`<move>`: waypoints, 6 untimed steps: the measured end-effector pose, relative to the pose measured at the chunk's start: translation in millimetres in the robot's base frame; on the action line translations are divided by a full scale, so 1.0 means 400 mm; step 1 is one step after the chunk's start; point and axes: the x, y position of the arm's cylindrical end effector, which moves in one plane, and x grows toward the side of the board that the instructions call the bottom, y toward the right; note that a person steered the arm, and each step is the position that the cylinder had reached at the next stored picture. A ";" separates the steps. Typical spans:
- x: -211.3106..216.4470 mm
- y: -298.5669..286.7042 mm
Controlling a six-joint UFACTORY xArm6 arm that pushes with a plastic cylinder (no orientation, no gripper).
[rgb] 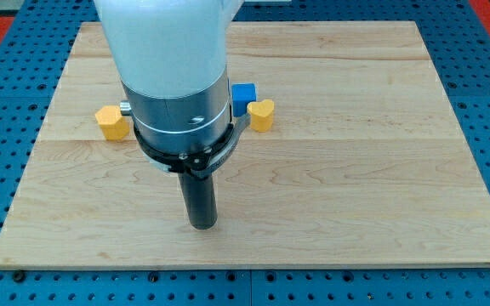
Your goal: Move your arm diagonally to the green circle
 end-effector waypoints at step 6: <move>0.010 -0.270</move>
